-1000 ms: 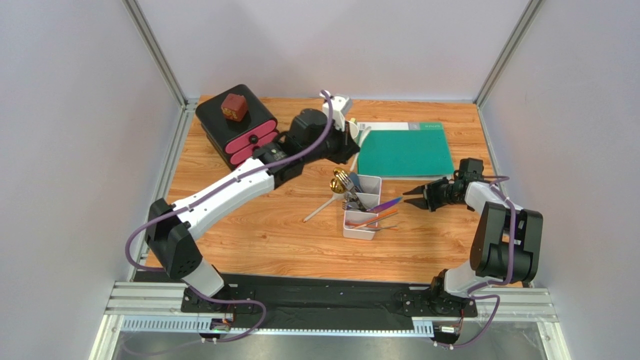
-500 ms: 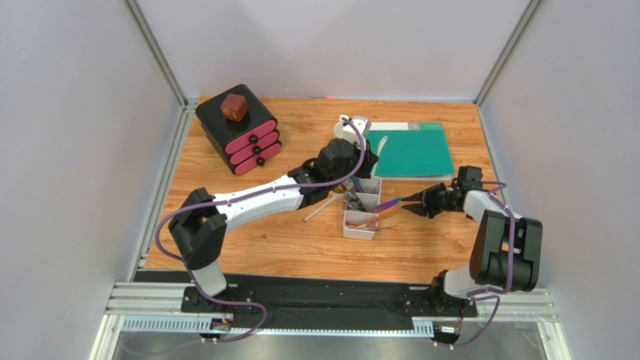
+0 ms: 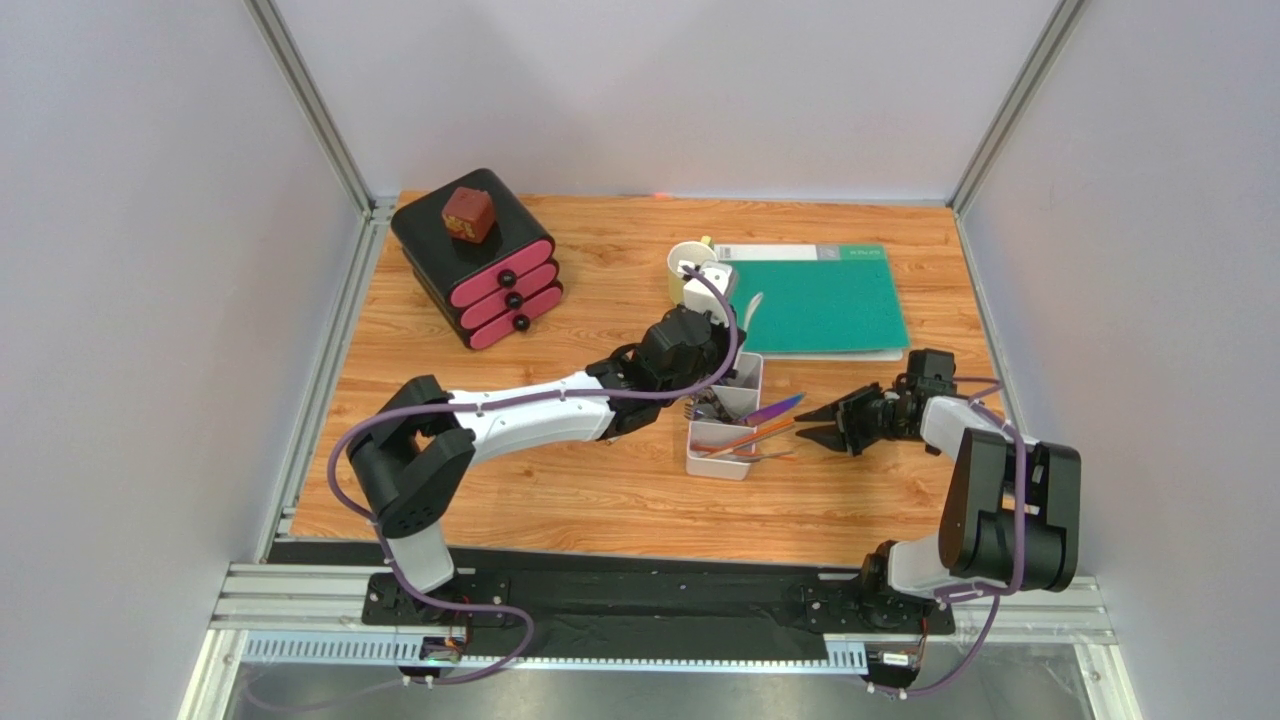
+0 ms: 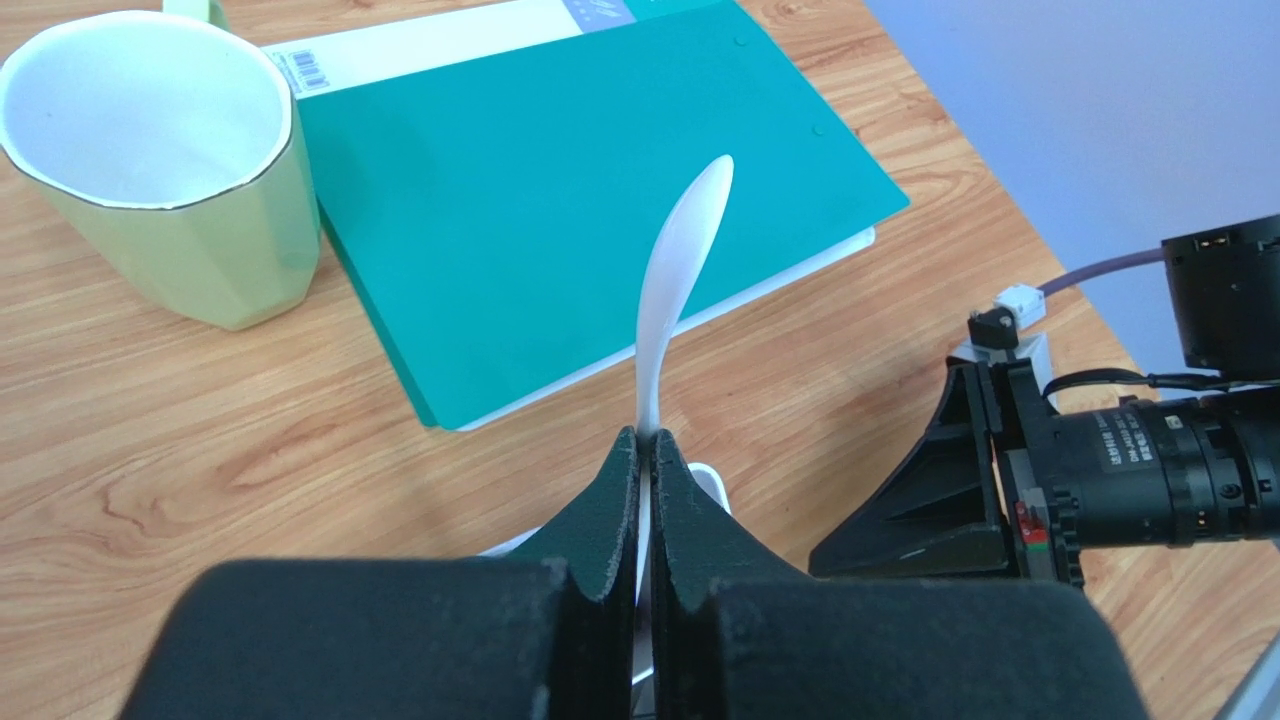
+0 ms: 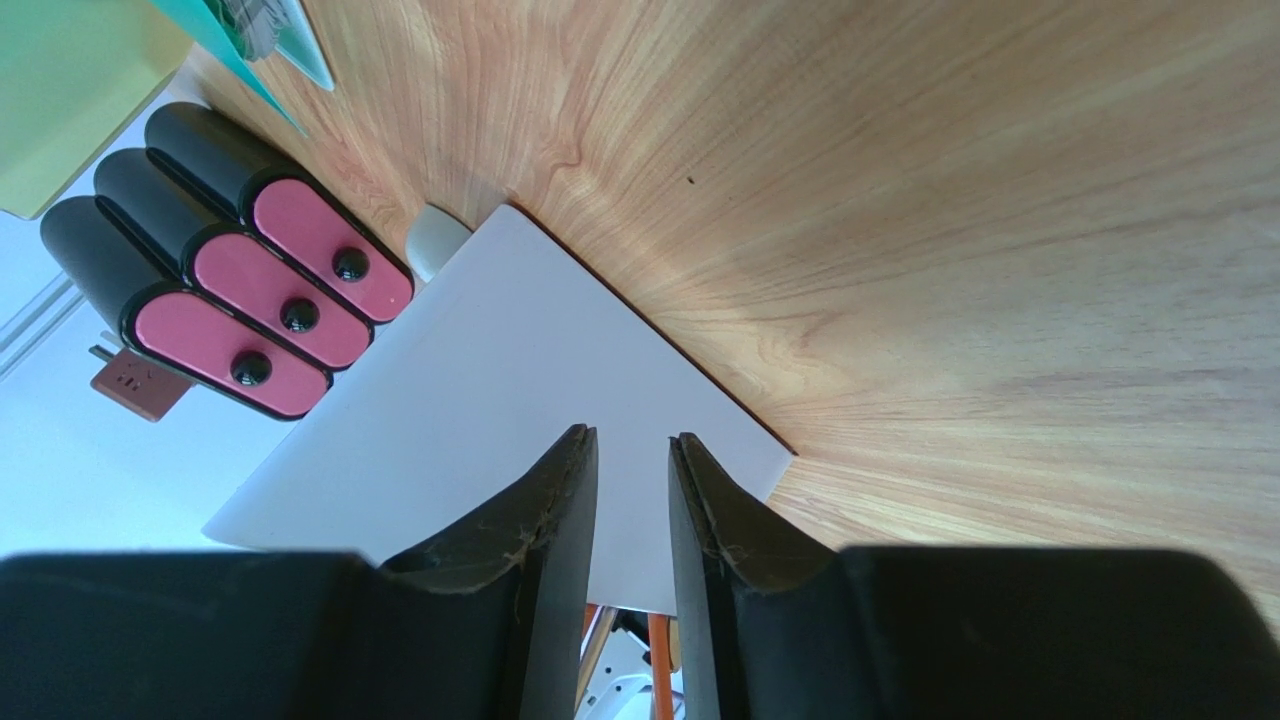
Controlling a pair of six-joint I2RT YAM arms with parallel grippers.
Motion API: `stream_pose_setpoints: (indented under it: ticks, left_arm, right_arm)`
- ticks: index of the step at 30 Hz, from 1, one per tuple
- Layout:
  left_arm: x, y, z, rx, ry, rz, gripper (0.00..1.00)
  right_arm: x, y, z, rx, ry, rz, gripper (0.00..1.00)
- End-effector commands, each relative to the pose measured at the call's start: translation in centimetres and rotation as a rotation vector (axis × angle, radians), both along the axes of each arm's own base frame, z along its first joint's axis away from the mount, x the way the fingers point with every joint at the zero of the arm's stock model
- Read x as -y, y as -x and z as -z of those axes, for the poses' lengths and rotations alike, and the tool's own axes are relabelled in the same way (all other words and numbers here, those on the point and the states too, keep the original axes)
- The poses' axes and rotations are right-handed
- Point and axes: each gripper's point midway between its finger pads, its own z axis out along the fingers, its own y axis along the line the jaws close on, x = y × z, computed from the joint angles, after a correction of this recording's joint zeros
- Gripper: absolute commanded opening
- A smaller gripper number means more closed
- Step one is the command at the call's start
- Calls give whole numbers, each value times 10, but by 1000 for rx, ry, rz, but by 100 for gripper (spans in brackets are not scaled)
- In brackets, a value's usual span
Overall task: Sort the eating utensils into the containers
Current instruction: Place the spoon in the storage box.
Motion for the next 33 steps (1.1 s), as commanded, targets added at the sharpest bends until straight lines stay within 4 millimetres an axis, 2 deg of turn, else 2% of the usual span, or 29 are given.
stream_pose_setpoints:
  ticks: [1, 12, 16, 21, 27, 31, 33]
  left_arm:
    - [3, -4, -6, 61, 20, -9, 0]
    - [6, 7, 28, 46, -67, 54, 0]
    - [3, 14, 24, 56, -73, 82, 0]
    - [4, 29, 25, 59, -101, 157, 9]
    - [-4, 34, 11, 91, -113, 167, 25]
    - [-18, 36, -16, 132, -88, 135, 36]
    - [-24, 36, -29, 150, -87, 118, 36]
  right_arm:
    - [-2, -5, -3, 49, -9, -35, 29]
    - [-2, -2, 3, 40, -5, -34, 27]
    - [-3, 2, 7, 32, -9, -30, 25]
    - [-4, 5, 11, 17, -12, -23, 23]
    - [-3, 0, 10, 17, -15, -13, 22]
    - [-2, -2, 9, 10, -12, -3, 22]
    - [-1, -3, 8, 7, -10, 1, 22]
